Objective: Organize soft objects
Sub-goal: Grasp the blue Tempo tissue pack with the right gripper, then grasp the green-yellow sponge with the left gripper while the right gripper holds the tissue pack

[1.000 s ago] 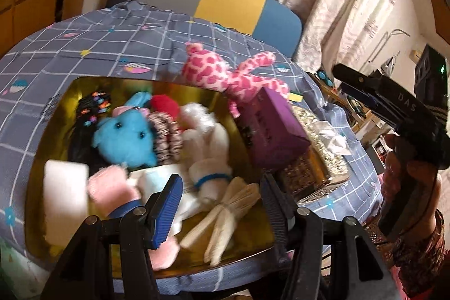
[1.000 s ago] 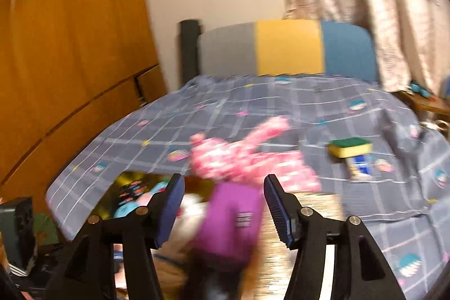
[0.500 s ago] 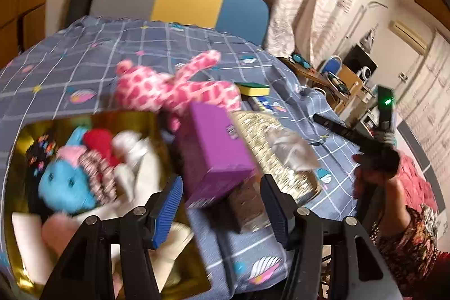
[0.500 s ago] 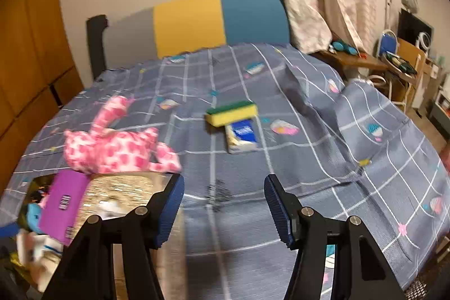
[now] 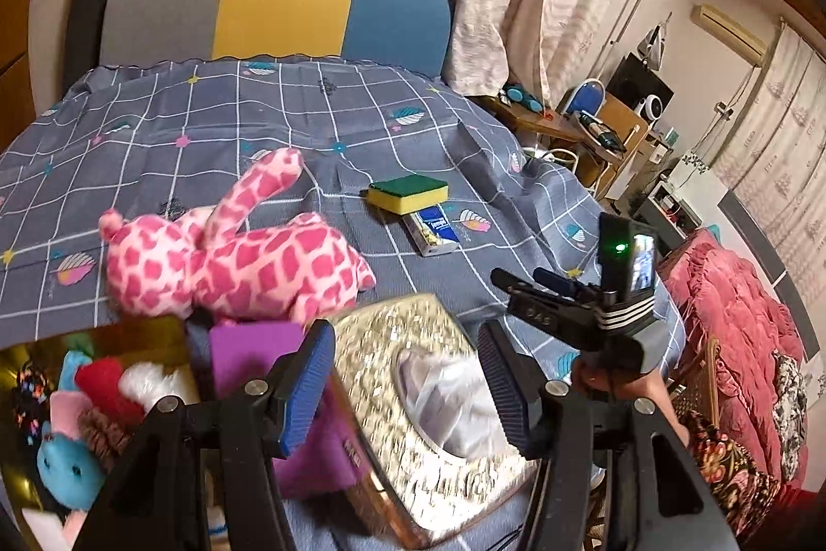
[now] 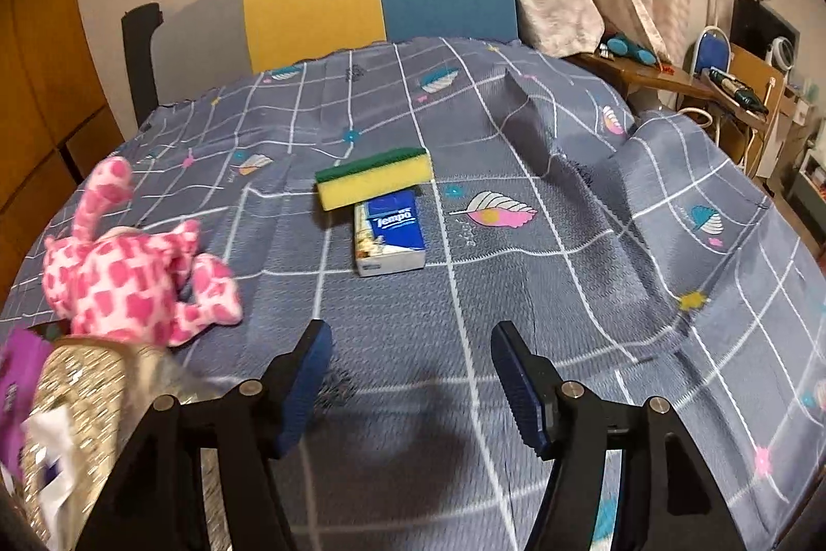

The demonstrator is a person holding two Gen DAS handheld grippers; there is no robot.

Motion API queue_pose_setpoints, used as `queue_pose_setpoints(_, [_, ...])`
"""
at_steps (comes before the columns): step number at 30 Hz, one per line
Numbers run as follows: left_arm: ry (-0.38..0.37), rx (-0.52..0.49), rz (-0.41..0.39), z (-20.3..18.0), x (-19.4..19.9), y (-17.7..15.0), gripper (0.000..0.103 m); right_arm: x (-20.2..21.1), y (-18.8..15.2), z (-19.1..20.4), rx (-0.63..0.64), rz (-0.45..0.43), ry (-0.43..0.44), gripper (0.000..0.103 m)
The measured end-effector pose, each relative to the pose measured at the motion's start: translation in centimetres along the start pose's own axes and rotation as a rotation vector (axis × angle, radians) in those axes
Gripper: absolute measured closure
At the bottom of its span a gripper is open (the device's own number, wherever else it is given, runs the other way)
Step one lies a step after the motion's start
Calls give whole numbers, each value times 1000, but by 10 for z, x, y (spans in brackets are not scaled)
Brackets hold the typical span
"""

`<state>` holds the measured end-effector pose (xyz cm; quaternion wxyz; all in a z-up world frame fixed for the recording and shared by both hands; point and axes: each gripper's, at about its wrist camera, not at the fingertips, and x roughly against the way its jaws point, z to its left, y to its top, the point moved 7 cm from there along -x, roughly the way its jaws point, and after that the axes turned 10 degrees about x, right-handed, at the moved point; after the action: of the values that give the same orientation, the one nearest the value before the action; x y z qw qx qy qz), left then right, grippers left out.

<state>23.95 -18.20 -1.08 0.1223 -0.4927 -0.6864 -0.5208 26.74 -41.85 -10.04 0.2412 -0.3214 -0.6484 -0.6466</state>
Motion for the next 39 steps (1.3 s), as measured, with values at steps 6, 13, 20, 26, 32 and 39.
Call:
queue_pose_setpoints(6, [34, 3, 16, -5, -13, 22, 45, -44, 24, -5, 0, 2, 16, 30])
queue_pose_setpoints(13, [98, -30, 3, -8, -15, 49, 45, -103, 54, 7, 16, 52, 22, 26])
queue_pose_setpoints(20, [137, -72, 49, -16, -37, 65, 44, -139, 59, 13, 39, 112, 7, 28])
queue_pose_setpoints(26, [141, -89, 111, -30, -67, 74, 44, -139, 51, 13, 121, 133, 35, 50])
queue_pose_setpoints(32, [162, -130, 147, -47, -96, 83, 44, -99, 20, -30, 16, 132, 15, 50])
queue_pose_setpoints(39, [200, -198, 191, -74, -145, 104, 37, -79, -22, -86, -134, 79, -61, 50])
